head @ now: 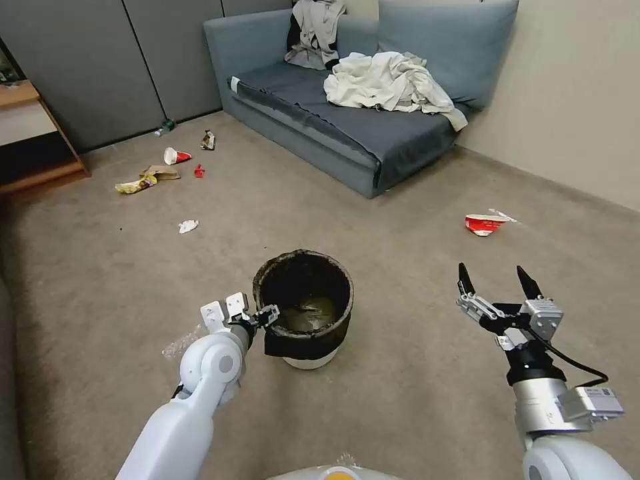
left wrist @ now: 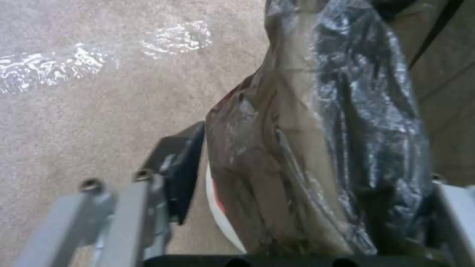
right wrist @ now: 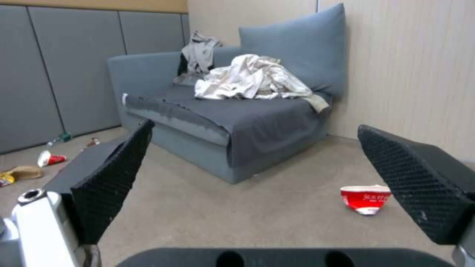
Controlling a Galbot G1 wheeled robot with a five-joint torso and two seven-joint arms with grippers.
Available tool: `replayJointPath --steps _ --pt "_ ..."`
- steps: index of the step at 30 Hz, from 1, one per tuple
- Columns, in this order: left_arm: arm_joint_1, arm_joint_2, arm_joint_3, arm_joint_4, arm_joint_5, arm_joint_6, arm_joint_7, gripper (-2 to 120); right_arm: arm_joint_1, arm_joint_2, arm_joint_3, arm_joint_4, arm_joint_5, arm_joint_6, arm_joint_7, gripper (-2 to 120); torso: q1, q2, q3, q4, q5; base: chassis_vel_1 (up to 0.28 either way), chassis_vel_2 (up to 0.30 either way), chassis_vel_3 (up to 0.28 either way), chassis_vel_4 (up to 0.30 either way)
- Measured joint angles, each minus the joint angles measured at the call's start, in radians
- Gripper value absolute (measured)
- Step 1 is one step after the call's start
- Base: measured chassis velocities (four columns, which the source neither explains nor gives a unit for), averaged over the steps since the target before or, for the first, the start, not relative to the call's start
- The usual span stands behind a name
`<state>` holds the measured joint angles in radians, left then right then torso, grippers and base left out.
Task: Pick up the trash can from the floor.
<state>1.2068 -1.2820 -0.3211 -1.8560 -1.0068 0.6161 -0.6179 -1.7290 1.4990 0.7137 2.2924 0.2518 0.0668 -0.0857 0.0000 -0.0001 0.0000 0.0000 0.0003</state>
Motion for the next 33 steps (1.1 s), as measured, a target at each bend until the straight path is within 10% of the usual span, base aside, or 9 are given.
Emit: replayJointPath --steps 16,33 --pt "-0.023 -0.008 -0.013 0.007 -0.044 -0.022 -0.046 3 0.008 -0.002 -0.001 -0.016 0.002 0.006 0.005 100 0.000 0.000 0.000 -0.0001 -0.0006 0.000 0.000 0.000 0.000" --pt "0.085 0.067 -0.119 -0.287 -0.152 0.036 -0.120 1 0.007 -0.006 -0.005 -0.012 0.001 0.006 0.005 100 0.000 0.000 0.000 0.0001 -0.0002 0.000 0.000 0.000 0.000"
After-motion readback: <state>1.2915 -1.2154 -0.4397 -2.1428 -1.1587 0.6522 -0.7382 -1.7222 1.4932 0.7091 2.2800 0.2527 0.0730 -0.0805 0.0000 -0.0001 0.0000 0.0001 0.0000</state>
